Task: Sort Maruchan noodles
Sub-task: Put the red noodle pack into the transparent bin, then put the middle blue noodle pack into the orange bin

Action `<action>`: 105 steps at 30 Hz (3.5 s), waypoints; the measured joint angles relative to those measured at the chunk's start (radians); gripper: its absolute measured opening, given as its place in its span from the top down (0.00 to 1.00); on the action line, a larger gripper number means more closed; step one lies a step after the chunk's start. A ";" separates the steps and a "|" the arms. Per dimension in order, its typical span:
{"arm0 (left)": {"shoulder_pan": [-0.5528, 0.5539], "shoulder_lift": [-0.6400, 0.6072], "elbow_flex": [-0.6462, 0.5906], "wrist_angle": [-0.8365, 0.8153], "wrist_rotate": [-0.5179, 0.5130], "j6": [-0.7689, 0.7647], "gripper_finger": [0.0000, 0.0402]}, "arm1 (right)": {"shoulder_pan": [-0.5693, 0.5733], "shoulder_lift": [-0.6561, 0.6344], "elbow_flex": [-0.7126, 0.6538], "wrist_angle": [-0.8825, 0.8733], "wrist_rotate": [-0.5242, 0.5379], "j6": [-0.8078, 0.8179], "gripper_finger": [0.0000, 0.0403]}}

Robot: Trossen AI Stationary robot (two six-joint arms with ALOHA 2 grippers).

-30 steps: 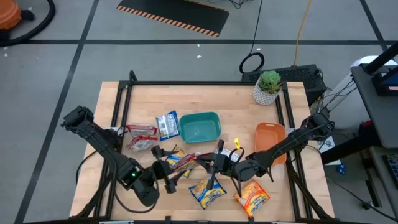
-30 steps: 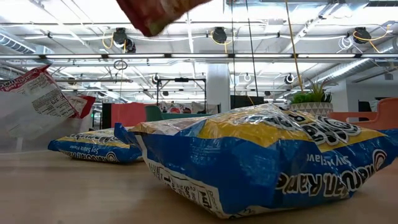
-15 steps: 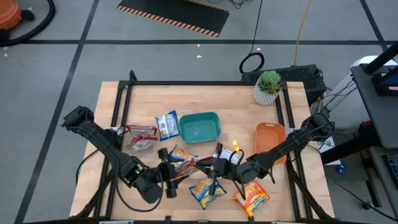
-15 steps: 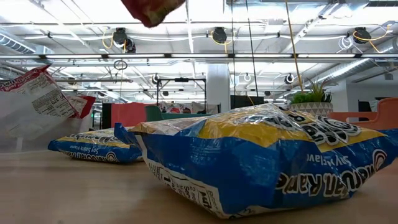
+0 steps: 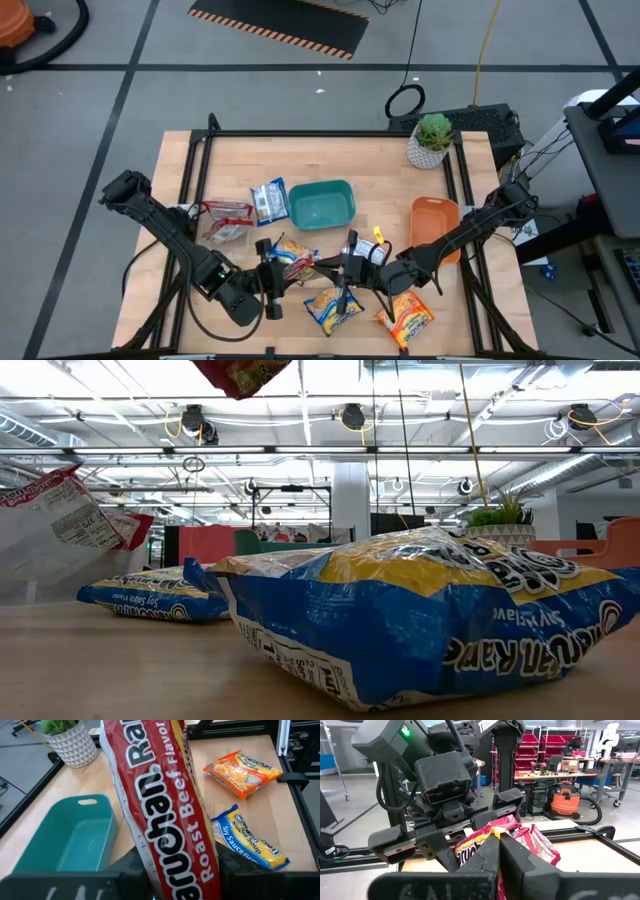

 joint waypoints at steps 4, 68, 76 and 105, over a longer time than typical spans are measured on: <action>-0.002 0.000 0.000 -0.002 0.004 0.017 0.71 | 0.003 0.000 0.000 -0.004 0.000 -0.008 0.99; -0.298 -0.181 -0.327 -1.125 0.399 -0.503 0.71 | 0.064 -0.117 0.000 -0.281 0.007 0.161 0.47; -0.298 -0.181 -0.352 -1.126 0.461 -0.504 0.71 | 0.064 -0.117 0.000 -0.281 0.007 0.161 0.47; -0.199 -0.181 -0.302 -1.128 0.471 -0.666 0.29 | 0.055 -0.116 -0.001 -0.390 0.004 0.307 0.47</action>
